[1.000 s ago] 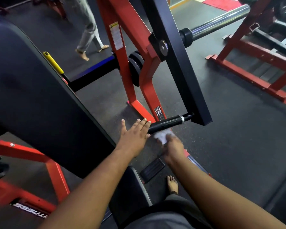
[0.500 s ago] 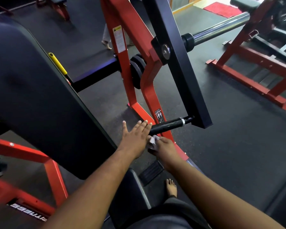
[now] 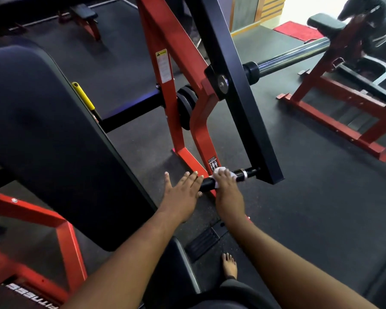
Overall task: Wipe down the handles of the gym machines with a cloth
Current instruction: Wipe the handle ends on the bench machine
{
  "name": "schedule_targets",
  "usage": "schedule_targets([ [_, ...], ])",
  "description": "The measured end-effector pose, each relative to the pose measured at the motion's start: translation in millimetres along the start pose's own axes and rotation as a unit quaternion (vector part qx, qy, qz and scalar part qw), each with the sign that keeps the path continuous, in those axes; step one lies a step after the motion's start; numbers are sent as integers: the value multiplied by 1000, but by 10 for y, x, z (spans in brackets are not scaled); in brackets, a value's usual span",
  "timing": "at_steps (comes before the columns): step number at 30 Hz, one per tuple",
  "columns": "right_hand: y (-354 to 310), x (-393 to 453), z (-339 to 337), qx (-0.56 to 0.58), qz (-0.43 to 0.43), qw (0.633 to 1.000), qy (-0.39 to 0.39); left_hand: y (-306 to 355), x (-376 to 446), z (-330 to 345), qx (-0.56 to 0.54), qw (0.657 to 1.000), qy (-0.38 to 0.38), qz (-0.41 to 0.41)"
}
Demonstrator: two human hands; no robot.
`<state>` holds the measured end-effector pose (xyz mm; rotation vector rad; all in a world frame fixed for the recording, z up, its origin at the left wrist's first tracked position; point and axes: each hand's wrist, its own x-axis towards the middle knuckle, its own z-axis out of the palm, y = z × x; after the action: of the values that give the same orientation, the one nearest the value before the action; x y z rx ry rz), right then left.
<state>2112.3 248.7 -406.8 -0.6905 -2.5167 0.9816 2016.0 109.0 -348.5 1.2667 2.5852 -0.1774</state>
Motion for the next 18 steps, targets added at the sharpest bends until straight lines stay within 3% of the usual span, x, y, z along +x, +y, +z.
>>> schedule_targets([
  [3,-157,-156,-27,81,-55,995,-13,4,1,3,-12,1000,2,-1],
  [5,-191,-130,-259,193,-17,981,-8,1,-4,3,-17,1000,6,-2],
  [7,-93,19,-525,225,67,970,57,0,-5,0,-22,1000,6,-3],
  [9,105,219,-684,176,105,973,110,10,-4,0,-26,1000,4,-2],
  [13,255,279,-464,-29,47,997,-48,15,-8,-5,-23,1000,4,-8],
  [18,68,-52,-161,-12,-36,999,-19,40,-15,-4,-29,999,11,-14],
])
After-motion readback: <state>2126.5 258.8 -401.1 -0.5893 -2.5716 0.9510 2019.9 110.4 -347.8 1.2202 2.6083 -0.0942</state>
